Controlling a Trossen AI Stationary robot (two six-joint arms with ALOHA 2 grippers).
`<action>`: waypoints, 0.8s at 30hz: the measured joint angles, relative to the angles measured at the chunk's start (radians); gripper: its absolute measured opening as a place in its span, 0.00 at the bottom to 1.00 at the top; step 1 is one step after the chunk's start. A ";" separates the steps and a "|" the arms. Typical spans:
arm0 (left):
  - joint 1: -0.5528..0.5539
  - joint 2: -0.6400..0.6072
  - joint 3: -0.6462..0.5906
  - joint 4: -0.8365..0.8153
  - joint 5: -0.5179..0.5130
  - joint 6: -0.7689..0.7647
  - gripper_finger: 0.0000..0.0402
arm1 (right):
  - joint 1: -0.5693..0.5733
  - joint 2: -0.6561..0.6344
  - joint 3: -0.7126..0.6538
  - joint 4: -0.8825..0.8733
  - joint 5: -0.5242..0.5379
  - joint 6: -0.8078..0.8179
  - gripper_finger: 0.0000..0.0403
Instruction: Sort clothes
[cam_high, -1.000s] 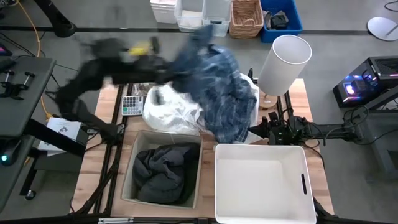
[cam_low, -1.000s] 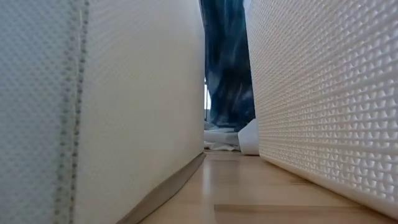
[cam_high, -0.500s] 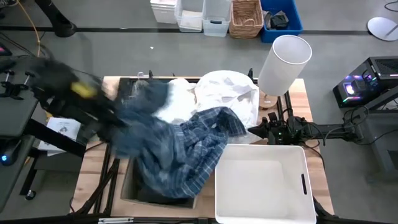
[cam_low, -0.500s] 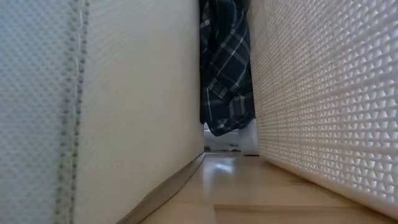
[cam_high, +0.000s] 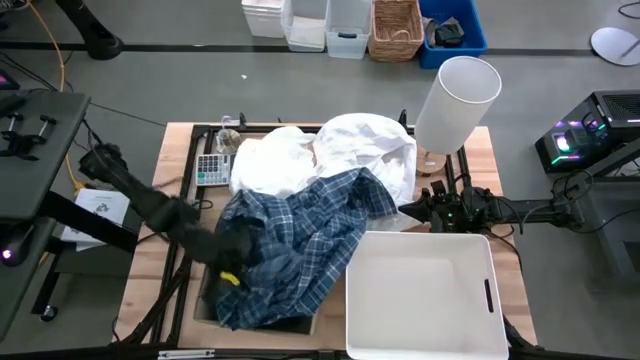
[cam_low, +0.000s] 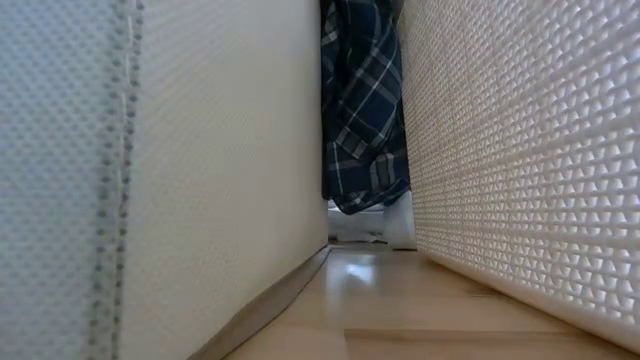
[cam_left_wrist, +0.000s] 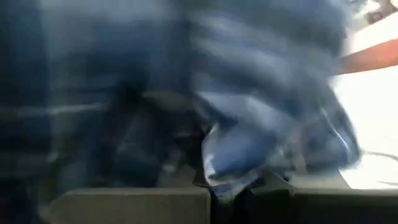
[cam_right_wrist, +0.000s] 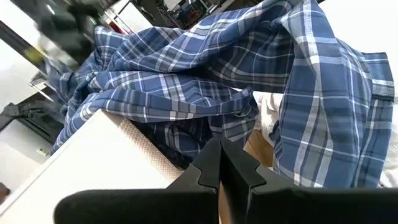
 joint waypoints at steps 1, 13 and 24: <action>-0.009 0.007 -0.056 0.013 -0.003 -0.048 0.00 | 0.000 0.000 0.000 0.000 0.000 0.000 0.00; 0.022 0.121 -0.306 0.156 0.127 -0.182 0.30 | 0.000 0.000 0.000 0.000 0.000 0.000 0.00; 0.104 0.042 0.048 -0.118 0.359 0.090 0.65 | 0.000 0.000 0.000 0.000 0.000 0.000 0.00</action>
